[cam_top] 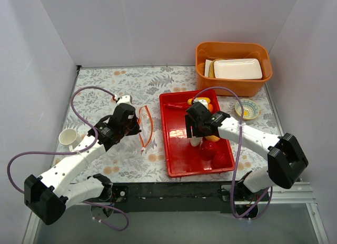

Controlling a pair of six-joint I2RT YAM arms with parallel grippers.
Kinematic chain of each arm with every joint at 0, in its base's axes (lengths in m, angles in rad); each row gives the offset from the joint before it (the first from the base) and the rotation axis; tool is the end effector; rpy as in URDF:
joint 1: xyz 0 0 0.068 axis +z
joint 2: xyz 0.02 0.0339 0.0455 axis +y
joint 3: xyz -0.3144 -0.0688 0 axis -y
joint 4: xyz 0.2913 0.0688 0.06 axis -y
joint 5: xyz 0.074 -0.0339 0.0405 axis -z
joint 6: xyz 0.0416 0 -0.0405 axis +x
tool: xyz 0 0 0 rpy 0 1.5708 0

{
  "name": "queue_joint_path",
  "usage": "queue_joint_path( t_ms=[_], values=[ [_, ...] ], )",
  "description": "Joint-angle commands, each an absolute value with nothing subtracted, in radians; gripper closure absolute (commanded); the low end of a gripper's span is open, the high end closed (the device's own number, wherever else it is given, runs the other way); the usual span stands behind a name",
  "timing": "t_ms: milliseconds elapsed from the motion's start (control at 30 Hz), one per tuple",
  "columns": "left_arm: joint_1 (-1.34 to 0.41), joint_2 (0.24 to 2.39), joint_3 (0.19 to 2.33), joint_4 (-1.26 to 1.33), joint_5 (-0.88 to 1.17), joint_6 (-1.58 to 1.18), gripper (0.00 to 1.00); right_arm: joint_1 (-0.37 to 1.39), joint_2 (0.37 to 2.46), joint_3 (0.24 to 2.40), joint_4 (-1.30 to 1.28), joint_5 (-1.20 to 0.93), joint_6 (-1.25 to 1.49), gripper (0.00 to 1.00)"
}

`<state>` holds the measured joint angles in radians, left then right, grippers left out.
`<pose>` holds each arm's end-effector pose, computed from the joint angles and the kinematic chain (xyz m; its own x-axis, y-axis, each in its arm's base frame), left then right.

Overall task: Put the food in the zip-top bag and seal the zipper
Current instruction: Pick up the fake vegetable from the bin.

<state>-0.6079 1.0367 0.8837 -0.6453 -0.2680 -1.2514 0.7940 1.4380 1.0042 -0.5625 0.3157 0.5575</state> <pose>0.2005 -0.1261 0.3173 -0.5635 -0.7233 -0.3992 -0.4328 0.6700 -0.6031 0.2403 0.2260 0.2618 -0.7955 -0.0918 -0.5990 -0.1636 0.9843 0.0663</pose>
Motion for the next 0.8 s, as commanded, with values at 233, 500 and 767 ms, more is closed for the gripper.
queue_joint_path(
  t_ms=[233, 500, 767],
  values=[
    [-0.604, 0.997, 0.859, -0.626, -0.215, -1.235, 1.0, 0.765, 1.528, 0.999, -0.539, 0.379, 0.569, 0.25],
    [-0.606, 0.997, 0.859, -0.629, -0.203, -1.232, 1.0, 0.75, 1.574, 0.976, -0.436, 0.321, 0.554, 0.28],
    [-0.604, 0.994, 0.861, -0.64, -0.233, -1.223, 1.0, 0.75, 1.514, 0.945, -0.399, 0.227, 0.54, 0.68]
  ],
)
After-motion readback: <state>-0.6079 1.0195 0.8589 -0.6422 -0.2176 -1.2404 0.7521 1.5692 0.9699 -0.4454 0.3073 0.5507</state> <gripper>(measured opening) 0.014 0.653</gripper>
